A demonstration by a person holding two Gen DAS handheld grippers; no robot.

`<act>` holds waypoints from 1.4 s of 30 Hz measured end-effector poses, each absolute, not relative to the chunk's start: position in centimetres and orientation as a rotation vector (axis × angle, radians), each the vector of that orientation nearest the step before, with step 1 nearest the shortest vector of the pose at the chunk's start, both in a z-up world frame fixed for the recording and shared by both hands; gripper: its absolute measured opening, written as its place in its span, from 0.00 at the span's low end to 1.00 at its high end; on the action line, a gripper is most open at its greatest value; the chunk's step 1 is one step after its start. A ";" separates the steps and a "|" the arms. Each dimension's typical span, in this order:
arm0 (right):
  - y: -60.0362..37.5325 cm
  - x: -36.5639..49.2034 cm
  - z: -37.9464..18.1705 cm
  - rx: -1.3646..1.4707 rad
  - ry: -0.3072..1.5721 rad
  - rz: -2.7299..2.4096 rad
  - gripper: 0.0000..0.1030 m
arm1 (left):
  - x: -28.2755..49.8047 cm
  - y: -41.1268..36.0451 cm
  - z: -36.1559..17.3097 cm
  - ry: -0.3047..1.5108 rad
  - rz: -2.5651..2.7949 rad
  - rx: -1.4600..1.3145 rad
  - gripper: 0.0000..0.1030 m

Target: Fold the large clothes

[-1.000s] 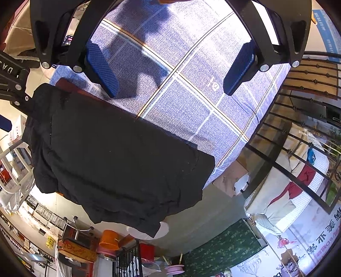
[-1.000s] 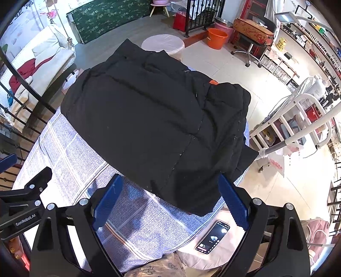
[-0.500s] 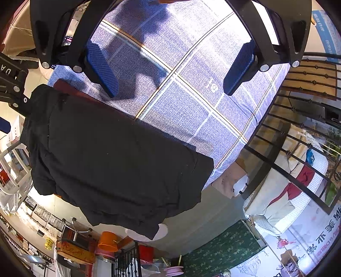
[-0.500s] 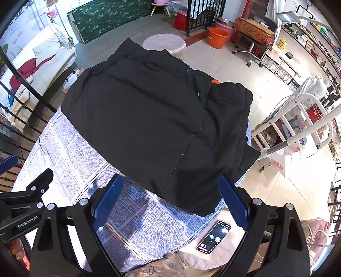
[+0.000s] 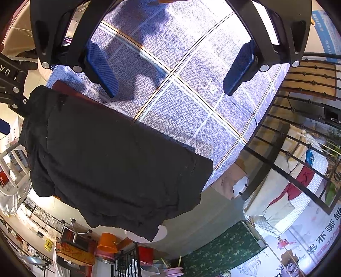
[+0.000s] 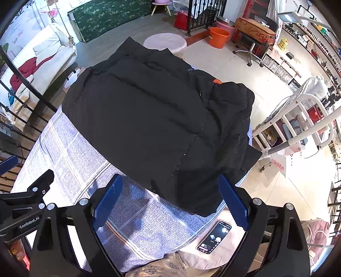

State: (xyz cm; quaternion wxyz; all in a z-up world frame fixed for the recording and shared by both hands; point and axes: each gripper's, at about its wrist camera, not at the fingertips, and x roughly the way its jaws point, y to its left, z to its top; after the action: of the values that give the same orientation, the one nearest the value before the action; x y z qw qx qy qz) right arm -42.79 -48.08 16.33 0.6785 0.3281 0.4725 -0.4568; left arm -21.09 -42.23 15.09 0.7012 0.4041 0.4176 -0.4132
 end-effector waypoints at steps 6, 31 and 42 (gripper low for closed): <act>-48.2 -42.7 16.3 0.736 1.061 -1.026 0.87 | -21.1 -42.3 15.1 0.930 -0.918 0.899 0.94; -48.6 -42.5 16.1 0.727 1.075 -1.017 0.87 | -20.9 -41.5 15.0 0.927 -0.916 0.909 0.94; -49.0 -42.4 16.2 0.718 1.075 -1.017 0.87 | -21.3 -41.5 15.2 0.911 -0.927 0.921 0.94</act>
State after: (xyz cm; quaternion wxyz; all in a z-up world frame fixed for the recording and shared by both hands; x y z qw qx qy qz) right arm -42.37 -48.98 16.17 0.6806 0.3197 0.4789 -0.4531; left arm -21.29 -41.47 15.21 0.6994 0.4131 0.4087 -0.4161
